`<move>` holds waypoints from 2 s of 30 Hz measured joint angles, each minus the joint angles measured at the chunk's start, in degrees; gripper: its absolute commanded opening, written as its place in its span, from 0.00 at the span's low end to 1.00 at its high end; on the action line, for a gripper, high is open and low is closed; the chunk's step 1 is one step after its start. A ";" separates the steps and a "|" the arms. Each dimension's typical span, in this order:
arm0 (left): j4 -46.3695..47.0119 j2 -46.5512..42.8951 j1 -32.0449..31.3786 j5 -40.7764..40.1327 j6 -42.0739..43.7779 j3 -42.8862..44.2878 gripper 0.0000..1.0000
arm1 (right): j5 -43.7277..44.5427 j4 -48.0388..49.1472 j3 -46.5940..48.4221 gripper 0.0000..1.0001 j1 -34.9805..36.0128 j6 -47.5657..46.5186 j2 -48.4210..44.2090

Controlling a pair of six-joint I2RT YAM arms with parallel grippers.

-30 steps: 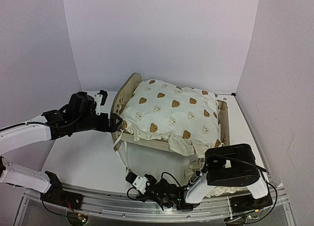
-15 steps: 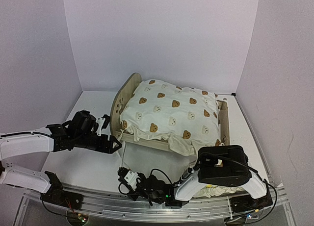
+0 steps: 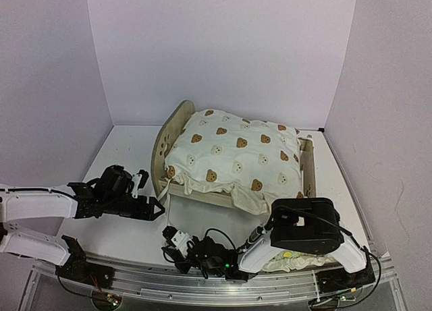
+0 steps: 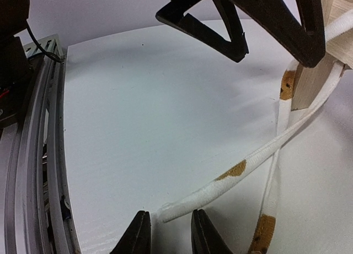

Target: Set up the pet bed

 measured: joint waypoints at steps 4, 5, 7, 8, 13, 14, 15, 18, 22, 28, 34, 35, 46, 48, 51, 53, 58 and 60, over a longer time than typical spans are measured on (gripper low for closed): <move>2.76 3.95 0.02 0.57 -0.36 0.19 0.84 | -0.03 -0.28 -4.06 0.33 -0.16 0.18 -2.64; 3.07 4.95 0.07 0.52 -0.39 0.17 0.84 | -0.08 -0.66 -5.19 0.33 -0.22 0.19 -3.46; 3.36 6.24 0.07 0.69 -0.61 0.17 0.84 | -0.30 -1.82 -7.47 0.34 -0.26 0.17 -5.45; 3.39 6.74 0.05 0.70 -0.67 0.17 0.84 | -0.44 -2.40 -8.38 0.34 -0.24 0.19 -6.36; 4.68 8.87 0.07 0.79 -0.85 -0.05 0.77 | -0.68 -5.21 -12.13 0.36 -0.15 0.05 -11.47; 5.37 9.56 0.10 1.00 -0.91 -0.24 0.76 | -0.50 -5.66 -12.46 0.37 -0.15 -0.02 -12.41; 6.10 10.30 0.13 1.26 -1.02 -0.48 0.76 | -0.22 -6.20 -12.66 0.39 -0.15 -0.10 -13.38; 7.68 11.96 0.15 1.72 -1.36 -1.18 0.76 | 1.20 -7.43 -12.57 0.46 -0.15 -0.72 -15.02; 8.41 11.65 0.11 2.09 -1.92 -1.76 0.77 | 3.21 -10.47 -10.76 0.46 -0.15 -1.76 -14.86; 8.55 5.93 -0.24 2.29 -2.05 -3.19 0.78 | 4.97 -12.96 -4.42 0.37 -0.17 -3.06 -9.41; 8.00 1.37 -0.26 2.05 -2.10 -3.99 0.78 | 5.98 -15.20 0.10 0.20 -0.49 -3.97 -5.73; 7.90 0.92 -0.26 2.02 -2.10 -4.12 0.78 | 6.19 -15.60 0.73 0.15 -0.52 -4.12 -5.42; 6.01 -5.76 -0.26 0.08 -2.14 -6.09 0.77 | 10.13 -16.72 2.06 0.00 -0.54 -6.94 -4.53; 6.06 -6.46 -0.26 -0.64 -2.12 -6.29 0.76 | 10.25 -16.83 2.06 0.00 -0.52 -7.69 -4.58; 6.05 -7.41 -0.26 -1.57 -2.16 -6.67 0.74 | 10.37 -17.81 1.96 0.00 -0.54 -8.89 -5.11; 6.08 -8.02 -0.26 -2.36 -2.12 -6.92 0.72 | 10.39 -18.70 1.62 0.00 -0.54 -9.64 -5.69; 6.51 -8.65 -0.26 -3.51 -2.00 -7.87 0.66 | 10.36 -20.99 0.89 0.00 -0.54 -11.24 -7.78; 7.29 -8.63 -0.26 -3.79 -1.96 -8.25 0.63 | 10.43 -21.64 0.75 0.00 -0.54 -12.14 -9.14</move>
